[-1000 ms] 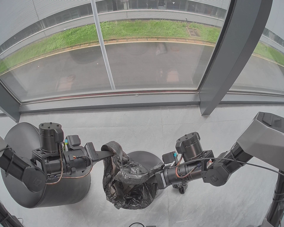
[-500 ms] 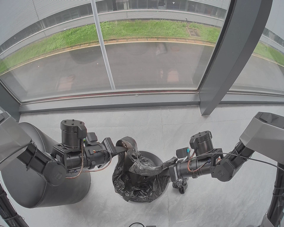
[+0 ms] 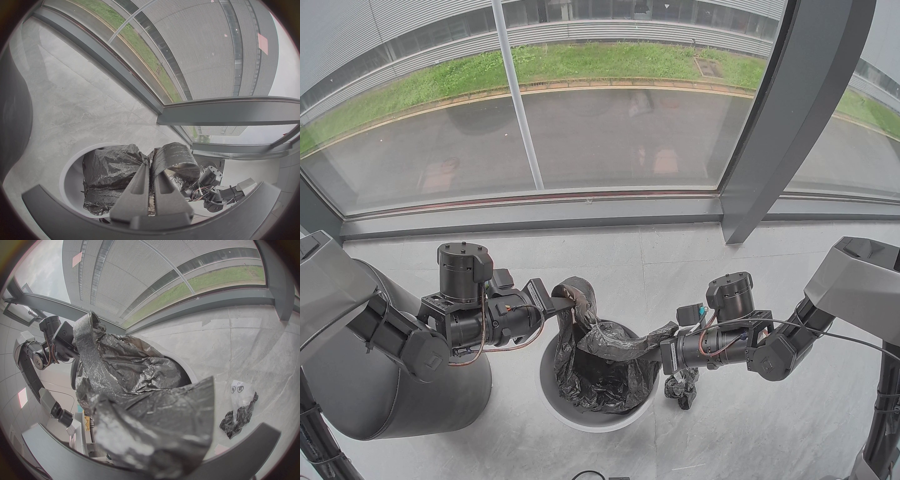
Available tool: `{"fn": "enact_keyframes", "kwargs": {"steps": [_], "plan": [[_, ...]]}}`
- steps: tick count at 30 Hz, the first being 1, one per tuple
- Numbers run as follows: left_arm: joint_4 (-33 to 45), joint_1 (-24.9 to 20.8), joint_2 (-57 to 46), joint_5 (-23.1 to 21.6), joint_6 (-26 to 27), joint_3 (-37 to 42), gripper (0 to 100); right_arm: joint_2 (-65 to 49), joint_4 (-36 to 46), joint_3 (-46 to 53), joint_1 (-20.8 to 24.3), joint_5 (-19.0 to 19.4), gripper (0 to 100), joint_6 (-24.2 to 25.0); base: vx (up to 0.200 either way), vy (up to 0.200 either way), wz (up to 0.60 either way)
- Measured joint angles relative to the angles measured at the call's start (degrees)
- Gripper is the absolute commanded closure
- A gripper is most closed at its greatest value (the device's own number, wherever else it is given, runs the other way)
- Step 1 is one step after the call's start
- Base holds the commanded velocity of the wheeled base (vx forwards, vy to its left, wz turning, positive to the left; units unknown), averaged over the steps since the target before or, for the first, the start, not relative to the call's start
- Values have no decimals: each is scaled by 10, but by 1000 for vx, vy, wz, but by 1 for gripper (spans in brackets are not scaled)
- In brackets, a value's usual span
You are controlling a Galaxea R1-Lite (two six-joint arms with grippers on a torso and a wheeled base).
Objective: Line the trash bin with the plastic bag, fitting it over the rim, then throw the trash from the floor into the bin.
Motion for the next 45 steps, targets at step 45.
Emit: {"fn": "enact_keyframes", "kwargs": {"steps": [45], "plan": [[326,-16,-118,121,-25,-8,100,-76,12,128,78,45,100,23,0,0,0]]}}
